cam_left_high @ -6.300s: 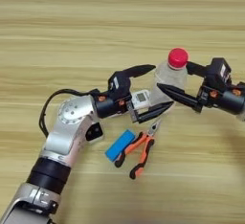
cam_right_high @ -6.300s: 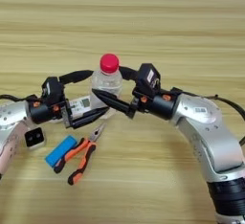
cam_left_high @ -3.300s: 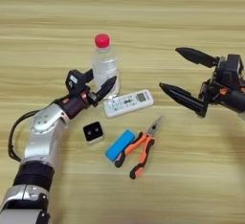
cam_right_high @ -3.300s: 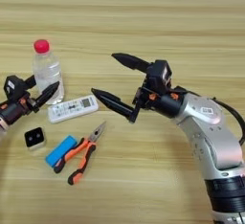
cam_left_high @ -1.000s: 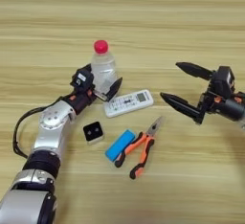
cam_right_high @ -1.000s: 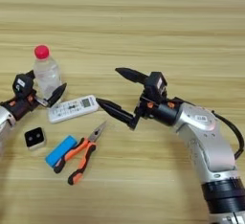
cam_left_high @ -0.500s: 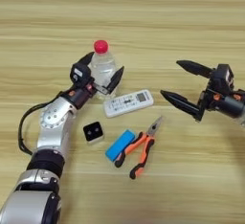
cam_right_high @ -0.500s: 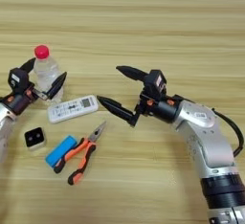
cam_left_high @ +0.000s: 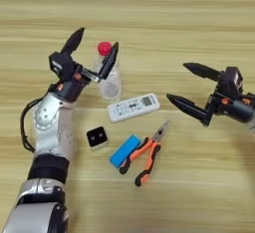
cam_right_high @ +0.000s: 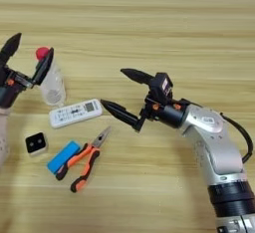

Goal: Move the objects on the table

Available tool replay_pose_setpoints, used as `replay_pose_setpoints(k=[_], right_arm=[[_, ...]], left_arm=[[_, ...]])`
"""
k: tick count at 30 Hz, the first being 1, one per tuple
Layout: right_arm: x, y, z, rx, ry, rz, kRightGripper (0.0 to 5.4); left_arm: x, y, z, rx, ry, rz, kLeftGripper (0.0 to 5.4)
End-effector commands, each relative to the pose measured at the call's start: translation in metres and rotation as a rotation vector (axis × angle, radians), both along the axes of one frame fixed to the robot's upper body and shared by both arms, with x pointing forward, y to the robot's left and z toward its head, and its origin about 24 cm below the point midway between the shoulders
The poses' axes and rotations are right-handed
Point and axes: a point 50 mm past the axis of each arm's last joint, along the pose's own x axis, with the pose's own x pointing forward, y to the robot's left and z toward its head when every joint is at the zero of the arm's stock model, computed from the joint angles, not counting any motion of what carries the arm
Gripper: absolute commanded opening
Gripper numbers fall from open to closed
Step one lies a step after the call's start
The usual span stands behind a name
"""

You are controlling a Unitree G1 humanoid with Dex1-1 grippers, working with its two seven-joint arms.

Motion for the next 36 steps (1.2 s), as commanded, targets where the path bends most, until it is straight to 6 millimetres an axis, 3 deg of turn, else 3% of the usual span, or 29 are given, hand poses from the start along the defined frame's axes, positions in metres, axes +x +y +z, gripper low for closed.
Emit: replay_pose_setpoints(k=[1, 6, 16, 21, 31, 36], right_arm=[[0.001, 0.000, 0.002, -0.008, -0.014, 0.000, 5.40], [0.001, 0.000, 0.002, -0.008, -0.015, 0.000, 5.40], [0.003, 0.001, 0.002, -0.011, -0.021, -0.003, 5.40], [0.007, -0.001, 0.002, -0.019, -0.028, -0.006, 5.40], [0.046, -0.011, -0.002, -0.174, -0.011, -0.070, 5.40], [0.071, -0.003, 0.000, -0.332, -0.095, -0.090, 5.40]], left_arm=[[-0.003, 0.006, 0.013, -0.075, -0.053, 0.043, 5.38], [0.003, 0.022, 0.019, -0.119, -0.052, 0.183, 5.38], [0.028, 0.053, -0.001, -0.051, 0.144, 0.580, 5.38], [0.035, 0.057, -0.015, -0.018, 0.243, 0.663, 5.38], [0.038, 0.052, -0.025, 0.008, 0.283, 0.660, 5.38], [0.038, 0.050, -0.027, 0.010, 0.287, 0.652, 5.38]])
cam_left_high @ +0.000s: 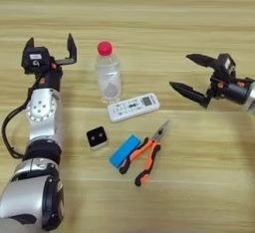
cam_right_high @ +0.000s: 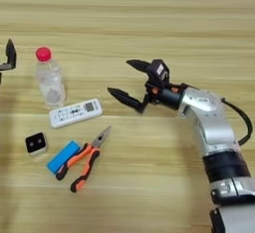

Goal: Move the objects on the table

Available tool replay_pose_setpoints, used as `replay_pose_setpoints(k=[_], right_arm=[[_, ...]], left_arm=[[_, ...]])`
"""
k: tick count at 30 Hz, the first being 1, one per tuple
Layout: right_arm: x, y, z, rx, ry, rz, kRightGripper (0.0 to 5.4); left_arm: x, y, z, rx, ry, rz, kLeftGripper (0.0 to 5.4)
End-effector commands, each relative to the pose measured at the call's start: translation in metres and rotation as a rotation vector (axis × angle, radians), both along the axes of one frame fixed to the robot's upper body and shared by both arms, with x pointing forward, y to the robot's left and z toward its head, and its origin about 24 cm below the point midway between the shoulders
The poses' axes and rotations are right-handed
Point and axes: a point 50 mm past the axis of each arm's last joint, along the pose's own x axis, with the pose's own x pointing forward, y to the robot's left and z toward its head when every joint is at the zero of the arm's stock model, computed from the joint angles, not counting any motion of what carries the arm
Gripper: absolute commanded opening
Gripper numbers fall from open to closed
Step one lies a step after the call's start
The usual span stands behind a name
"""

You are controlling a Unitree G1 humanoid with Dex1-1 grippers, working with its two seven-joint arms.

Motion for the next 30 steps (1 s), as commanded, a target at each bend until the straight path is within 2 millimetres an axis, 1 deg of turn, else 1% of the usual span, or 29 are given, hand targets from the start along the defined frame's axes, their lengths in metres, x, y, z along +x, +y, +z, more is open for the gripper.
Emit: replay_pose_setpoints(k=[1, 4, 7, 8, 14, 18, 22, 25, 30], right_arm=[[0.020, 0.008, 0.006, -0.174, -0.112, 0.007, 5.40], [0.025, 0.012, 0.002, -0.203, -0.101, 0.087, 5.40], [0.024, 0.020, 0.002, -0.167, -0.112, 0.223, 5.40], [0.025, 0.021, 0.003, -0.163, -0.132, 0.238, 5.40], [0.035, 0.029, -0.007, -0.238, -0.067, 0.267, 5.40], [0.039, 0.037, -0.020, -0.344, 0.071, 0.309, 5.40], [0.039, 0.048, -0.028, -0.411, 0.122, 0.355, 5.40], [0.038, 0.059, -0.034, -0.425, 0.183, 0.371, 5.40], [0.035, 0.075, -0.043, -0.451, 0.210, 0.389, 5.40]], left_arm=[[0.004, -0.001, 0.004, 0.015, -0.009, -0.010, 5.38], [0.003, -0.003, 0.002, 0.013, -0.006, -0.015, 5.38], [0.004, -0.004, 0.002, 0.011, -0.004, -0.020, 5.38], [0.004, -0.004, 0.001, 0.010, -0.004, -0.021, 5.38], [0.004, -0.006, 0.000, 0.003, 0.000, -0.028, 5.38], [0.004, -0.007, 0.000, -0.001, 0.001, -0.031, 5.38], [0.004, -0.009, -0.001, -0.005, 0.001, -0.035, 5.38], [0.004, -0.010, -0.001, -0.007, 0.001, -0.038, 5.38], [0.004, -0.012, -0.002, -0.010, -0.001, -0.040, 5.38]])
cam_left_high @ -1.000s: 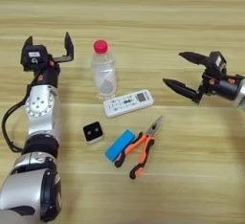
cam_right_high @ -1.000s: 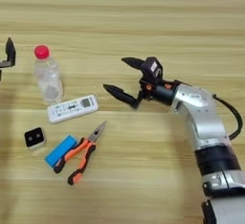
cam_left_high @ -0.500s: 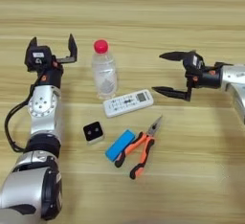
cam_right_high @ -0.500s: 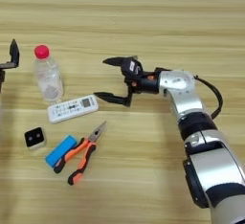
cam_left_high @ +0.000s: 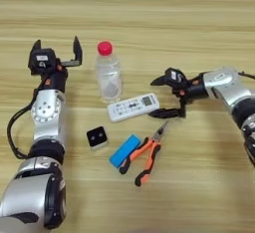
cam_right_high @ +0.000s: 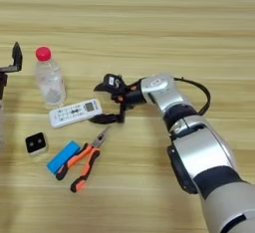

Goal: Move the objects on the table

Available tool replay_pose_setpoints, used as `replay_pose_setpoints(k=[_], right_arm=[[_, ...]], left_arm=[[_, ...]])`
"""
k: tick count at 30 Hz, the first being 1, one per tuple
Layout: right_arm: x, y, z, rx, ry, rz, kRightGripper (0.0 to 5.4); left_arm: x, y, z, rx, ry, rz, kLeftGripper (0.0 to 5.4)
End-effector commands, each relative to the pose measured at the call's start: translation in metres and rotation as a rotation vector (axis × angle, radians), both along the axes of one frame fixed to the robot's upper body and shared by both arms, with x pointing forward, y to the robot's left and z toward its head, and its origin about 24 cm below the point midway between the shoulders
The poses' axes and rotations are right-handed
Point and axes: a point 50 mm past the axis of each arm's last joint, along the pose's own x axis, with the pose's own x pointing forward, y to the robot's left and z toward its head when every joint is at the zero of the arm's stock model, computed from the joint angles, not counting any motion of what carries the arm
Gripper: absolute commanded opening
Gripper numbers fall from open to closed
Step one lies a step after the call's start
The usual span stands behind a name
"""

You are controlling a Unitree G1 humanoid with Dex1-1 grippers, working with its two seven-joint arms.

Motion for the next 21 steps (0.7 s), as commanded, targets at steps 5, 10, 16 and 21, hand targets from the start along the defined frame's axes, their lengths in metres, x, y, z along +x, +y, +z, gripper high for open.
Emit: replay_pose_setpoints(k=[5, 10, 16, 21], right_arm=[[-0.002, 0.021, -0.006, -0.031, 0.007, 0.004, 5.40], [-0.001, 0.025, -0.011, -0.030, 0.008, -0.056, 5.40], [-0.004, 0.030, -0.017, -0.051, 0.023, -0.056, 5.40], [-0.007, 0.032, -0.019, -0.043, 0.034, -0.035, 4.90]], left_arm=[[0.002, -0.007, 0.004, 0.002, -0.023, -0.021, 5.38], [0.002, -0.008, 0.004, 0.004, -0.025, -0.026, 5.38], [0.001, -0.010, 0.004, 0.005, -0.028, -0.031, 5.38], [0.001, -0.011, 0.004, 0.005, -0.028, -0.033, 5.40]])
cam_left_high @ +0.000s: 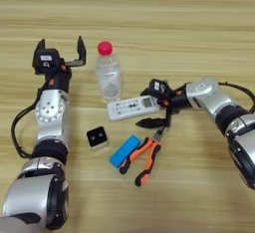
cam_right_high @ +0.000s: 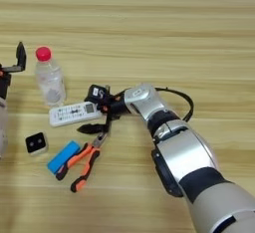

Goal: Move the objects on the table

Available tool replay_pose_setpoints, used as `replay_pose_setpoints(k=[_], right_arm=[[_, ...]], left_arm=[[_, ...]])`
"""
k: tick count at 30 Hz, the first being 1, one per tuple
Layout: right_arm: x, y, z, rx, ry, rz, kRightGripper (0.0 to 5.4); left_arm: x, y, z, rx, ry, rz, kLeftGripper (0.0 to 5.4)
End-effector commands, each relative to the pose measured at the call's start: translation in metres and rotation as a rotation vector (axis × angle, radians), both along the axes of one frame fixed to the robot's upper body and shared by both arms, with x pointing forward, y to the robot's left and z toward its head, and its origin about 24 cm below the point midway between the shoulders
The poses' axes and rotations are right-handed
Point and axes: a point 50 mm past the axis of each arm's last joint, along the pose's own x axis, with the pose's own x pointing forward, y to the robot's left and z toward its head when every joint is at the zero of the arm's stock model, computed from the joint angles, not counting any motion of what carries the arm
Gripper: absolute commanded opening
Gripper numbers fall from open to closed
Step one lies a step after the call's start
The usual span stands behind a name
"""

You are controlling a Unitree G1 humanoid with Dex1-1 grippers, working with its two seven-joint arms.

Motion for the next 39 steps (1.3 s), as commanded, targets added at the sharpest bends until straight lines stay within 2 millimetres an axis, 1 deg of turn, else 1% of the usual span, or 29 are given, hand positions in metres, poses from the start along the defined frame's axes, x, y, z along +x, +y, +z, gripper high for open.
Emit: replay_pose_setpoints(k=[1, 3, 4, 6, 7, 16, 24, 30, 39], right_arm=[[0.000, 0.004, 0.001, -0.009, 0.006, 0.017, 4.79], [-0.001, 0.004, 0.000, -0.009, 0.008, 0.019, 4.56], [-0.001, 0.004, 0.000, -0.009, 0.009, 0.020, 4.36], [-0.001, 0.004, -0.001, -0.010, 0.010, 0.023, 4.20], [-0.002, 0.004, -0.001, -0.010, 0.011, 0.026, 3.96], [-0.007, 0.004, -0.007, -0.012, 0.030, 0.051, 2.95], [-0.009, 0.002, -0.008, 0.000, 0.037, 0.061, 2.89], [-0.006, -0.003, -0.004, 0.030, 0.031, 0.044, 2.89], [-0.003, -0.020, 0.012, 0.143, -0.013, 0.068, 2.89]], left_arm=[[0.001, -0.002, 0.003, 0.009, -0.016, -0.009, 5.40], [0.001, -0.002, 0.003, 0.010, -0.015, -0.009, 5.40], [0.001, -0.002, 0.003, 0.010, -0.014, -0.009, 5.40], [0.001, -0.002, 0.003, 0.010, -0.014, -0.010, 5.40], [0.001, -0.002, 0.003, 0.010, -0.013, -0.010, 5.40], [0.001, -0.002, 0.002, 0.010, -0.012, -0.012, 5.40], [0.002, -0.002, 0.003, 0.010, -0.012, -0.012, 5.40], [0.001, -0.003, 0.002, 0.011, -0.013, -0.013, 5.40], [0.002, -0.004, 0.002, 0.011, -0.013, -0.014, 5.40]])
